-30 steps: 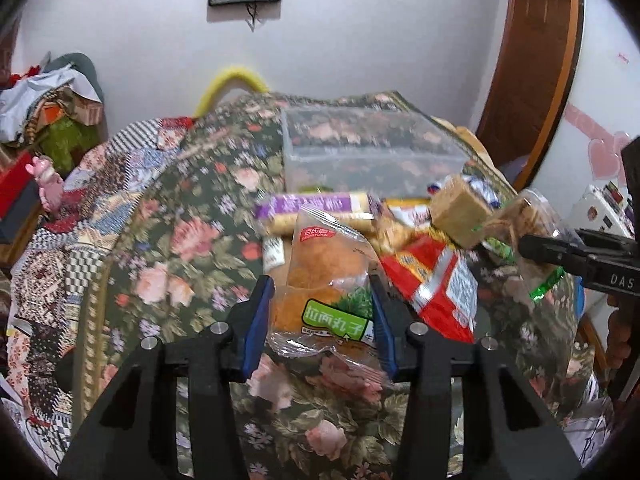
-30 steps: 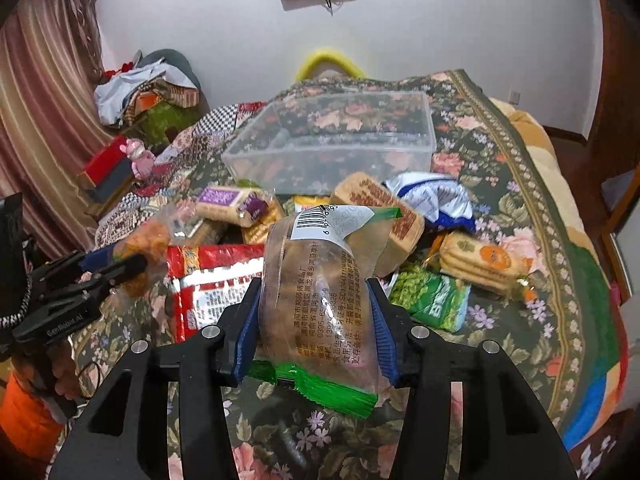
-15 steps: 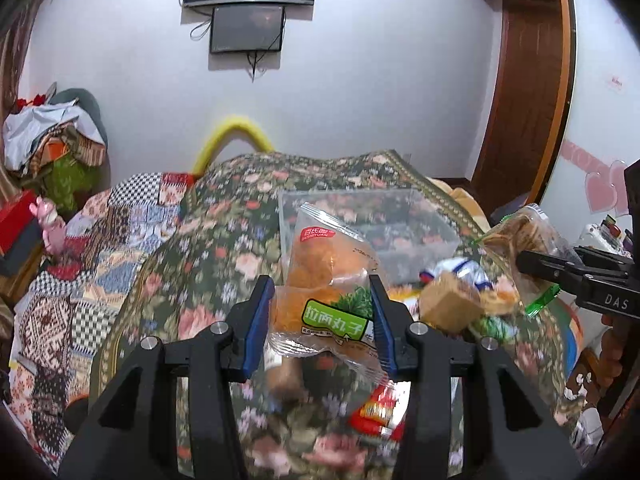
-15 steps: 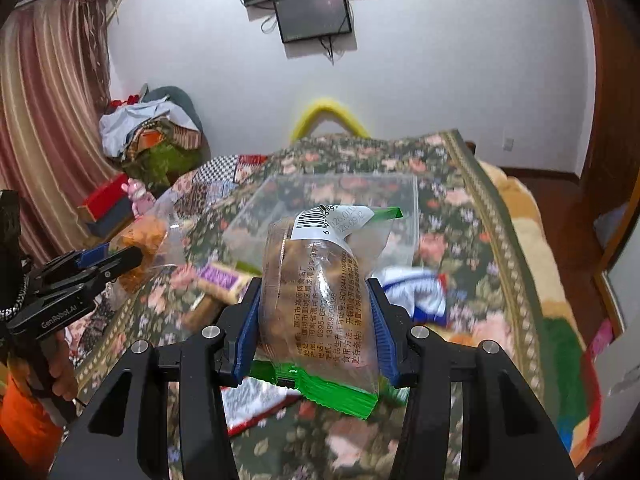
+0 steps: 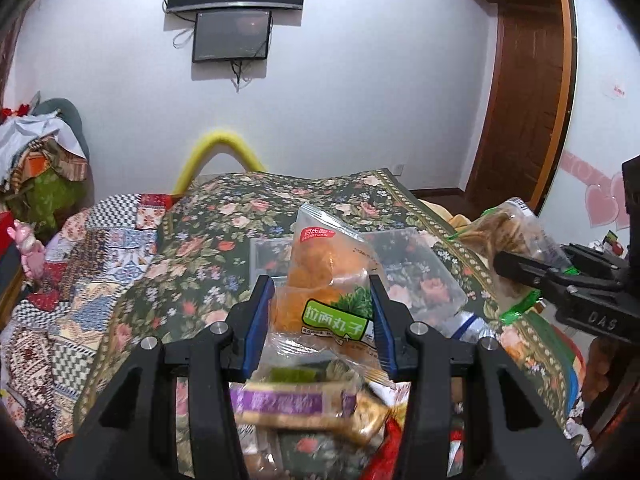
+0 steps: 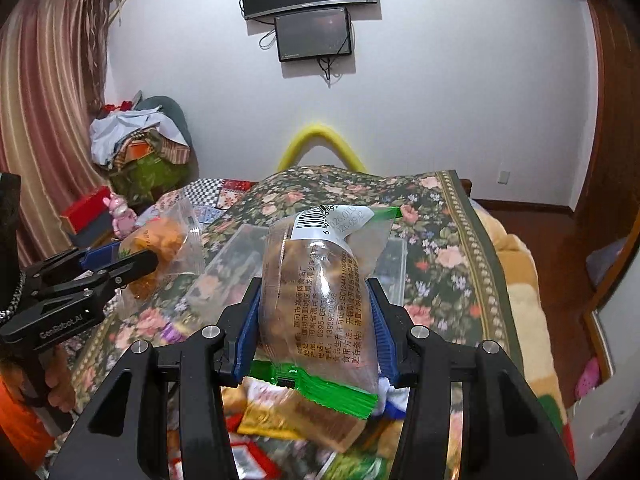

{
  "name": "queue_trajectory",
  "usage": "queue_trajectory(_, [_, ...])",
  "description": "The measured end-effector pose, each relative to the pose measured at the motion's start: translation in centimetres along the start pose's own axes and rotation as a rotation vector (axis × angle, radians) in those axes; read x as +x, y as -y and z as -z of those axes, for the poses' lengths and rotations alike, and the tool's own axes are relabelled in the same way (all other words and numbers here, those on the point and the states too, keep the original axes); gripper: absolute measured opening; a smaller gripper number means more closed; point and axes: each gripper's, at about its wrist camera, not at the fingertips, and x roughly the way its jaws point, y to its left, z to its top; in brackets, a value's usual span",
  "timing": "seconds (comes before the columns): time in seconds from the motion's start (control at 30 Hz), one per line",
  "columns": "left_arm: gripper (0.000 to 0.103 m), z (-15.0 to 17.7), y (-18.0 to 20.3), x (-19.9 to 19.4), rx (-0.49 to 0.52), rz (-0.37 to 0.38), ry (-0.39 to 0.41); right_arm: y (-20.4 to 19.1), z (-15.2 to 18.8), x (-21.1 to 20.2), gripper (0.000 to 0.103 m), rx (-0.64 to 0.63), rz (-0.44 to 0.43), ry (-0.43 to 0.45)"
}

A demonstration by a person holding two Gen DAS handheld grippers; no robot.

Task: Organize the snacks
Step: 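Carry both bagged breads over the clear box and release them inside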

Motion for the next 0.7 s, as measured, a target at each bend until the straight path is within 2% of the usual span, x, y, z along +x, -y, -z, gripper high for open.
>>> queue_trajectory(0.37, [0.046,-2.1,-0.7,6.9,-0.007,0.023,-0.074,2.5,-1.3,5.7,0.046,0.005,0.029,-0.085])
queue_trajectory(0.53, [0.046,-2.3,-1.6,10.6,-0.028,0.025,-0.150,3.5,-1.1,8.7,0.046,0.006,0.021,-0.170])
queue_trajectory(0.7, [0.046,-1.9,-1.8,13.5,-0.003,0.015,-0.223,3.9,-0.5,11.3,0.046,-0.030,0.006,-0.261])
